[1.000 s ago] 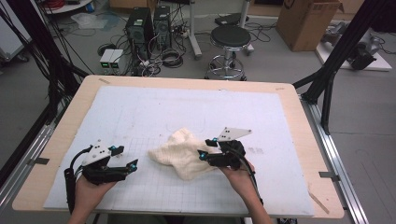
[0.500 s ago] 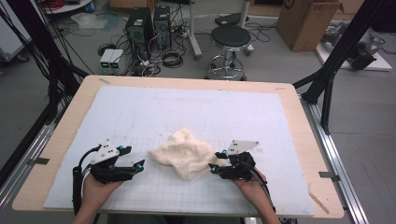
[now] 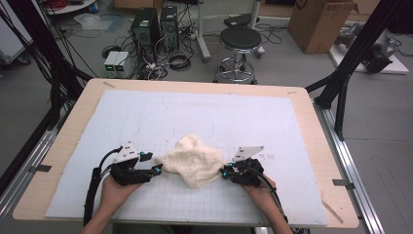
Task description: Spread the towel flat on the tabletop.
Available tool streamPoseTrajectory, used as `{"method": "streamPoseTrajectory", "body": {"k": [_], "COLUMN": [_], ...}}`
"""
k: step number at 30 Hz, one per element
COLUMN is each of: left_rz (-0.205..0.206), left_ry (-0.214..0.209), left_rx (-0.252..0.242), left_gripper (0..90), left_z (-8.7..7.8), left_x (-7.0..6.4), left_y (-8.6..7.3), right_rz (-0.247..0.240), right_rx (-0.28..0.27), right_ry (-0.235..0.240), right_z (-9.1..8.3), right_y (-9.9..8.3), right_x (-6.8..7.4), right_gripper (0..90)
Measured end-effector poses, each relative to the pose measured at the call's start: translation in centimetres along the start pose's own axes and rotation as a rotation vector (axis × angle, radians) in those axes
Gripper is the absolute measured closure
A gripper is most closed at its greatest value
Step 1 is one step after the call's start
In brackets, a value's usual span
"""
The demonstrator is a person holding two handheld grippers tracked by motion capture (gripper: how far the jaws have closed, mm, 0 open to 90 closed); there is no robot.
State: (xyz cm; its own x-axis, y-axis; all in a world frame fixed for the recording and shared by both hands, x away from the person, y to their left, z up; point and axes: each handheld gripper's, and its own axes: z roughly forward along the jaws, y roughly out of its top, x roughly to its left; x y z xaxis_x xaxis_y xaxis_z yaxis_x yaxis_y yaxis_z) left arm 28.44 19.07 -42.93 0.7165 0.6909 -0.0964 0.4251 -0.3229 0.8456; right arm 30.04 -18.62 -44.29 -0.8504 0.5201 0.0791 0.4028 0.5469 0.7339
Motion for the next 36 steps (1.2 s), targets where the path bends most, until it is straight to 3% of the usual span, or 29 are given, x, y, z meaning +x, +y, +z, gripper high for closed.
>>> {"method": "streamPoseTrajectory", "body": {"k": [4,7,12,22,27,30,33,34,36], "left_rz": [0.016,0.042,0.042,0.065,0.072,0.047,0.035,0.038,0.042], "left_ry": [-0.021,-0.028,-0.05,-0.065,-0.072,-0.091,-0.098,-0.096,-0.109], "left_rx": [0.028,0.04,0.025,-0.054,-0.069,-0.063,-0.049,-0.041,-0.037], "left_gripper": [48.5,59.8,79.5,87.7,85.2,68.6,55.0,46.3,45.0], "left_z": [0.9,1.2,1.1,-2.0,-2.6,-1.9,-0.8,-0.5,0.1], "left_x": [-0.1,0.0,0.2,-0.8,-1.0,-0.8,-0.5,-0.4,-0.2], "left_y": [0.1,0.2,0.3,0.8,0.8,0.8,1.0,1.1,1.2], "right_rz": [-0.004,0.0,-0.014,-0.011,-0.022,-0.014,-0.011,-0.018,-0.011], "right_rx": [0.011,0.008,0.002,-0.037,-0.016,-0.012,-0.048,-0.079,-0.092], "right_ry": [0.015,0.029,0.041,0.034,0.029,0.037,0.041,0.027,0.025], "right_z": [-0.3,-0.7,-1.3,-3.8,-4.4,-4.7,-4.8,-4.8,-4.7], "right_y": [0.0,-0.2,-0.5,-1.7,-2.5,-2.9,-2.5,-1.8,-1.4], "right_x": [0.3,0.4,1.0,2.4,3.2,3.3,3.2,3.1,2.8], "right_gripper": [86.7,86.8,86.8,86.8,86.8,84.2,67.7,53.9,50.2]}}
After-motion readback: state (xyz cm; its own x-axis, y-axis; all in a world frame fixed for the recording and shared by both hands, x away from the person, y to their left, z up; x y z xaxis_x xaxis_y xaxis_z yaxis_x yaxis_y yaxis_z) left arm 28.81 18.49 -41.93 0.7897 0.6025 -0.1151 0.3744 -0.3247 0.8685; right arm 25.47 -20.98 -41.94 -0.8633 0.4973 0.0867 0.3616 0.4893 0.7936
